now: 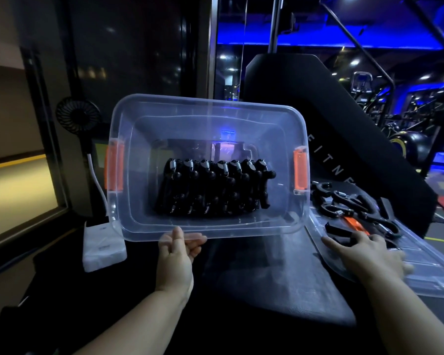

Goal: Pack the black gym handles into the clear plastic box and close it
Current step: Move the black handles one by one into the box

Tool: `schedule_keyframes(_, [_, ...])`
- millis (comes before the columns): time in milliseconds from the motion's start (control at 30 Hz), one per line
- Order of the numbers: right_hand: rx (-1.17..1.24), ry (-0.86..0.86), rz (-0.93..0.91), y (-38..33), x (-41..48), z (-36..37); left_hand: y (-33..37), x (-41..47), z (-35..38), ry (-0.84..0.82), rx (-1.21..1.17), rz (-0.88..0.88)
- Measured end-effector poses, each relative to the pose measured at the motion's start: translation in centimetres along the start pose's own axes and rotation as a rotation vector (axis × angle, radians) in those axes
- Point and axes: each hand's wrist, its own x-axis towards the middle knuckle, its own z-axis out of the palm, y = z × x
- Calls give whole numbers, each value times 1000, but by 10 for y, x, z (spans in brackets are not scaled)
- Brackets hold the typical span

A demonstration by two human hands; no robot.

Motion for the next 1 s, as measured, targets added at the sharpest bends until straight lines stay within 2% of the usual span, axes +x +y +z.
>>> schedule_keyframes(400, [19, 22, 45, 1, -4, -2, -1, 0, -2, -8, 17, -6])
schedule_keyframes(567, [2, 66, -2, 2, -6, 0, 1, -1, 0, 6, 6, 7])
schedule_keyframes(767, [39, 33, 12, 3, -4, 1, 1, 0, 1, -1, 10, 7])
schedule_keyframes(1000, [193, 172, -90, 3, -9, 1, 2, -3, -1, -1, 14, -1])
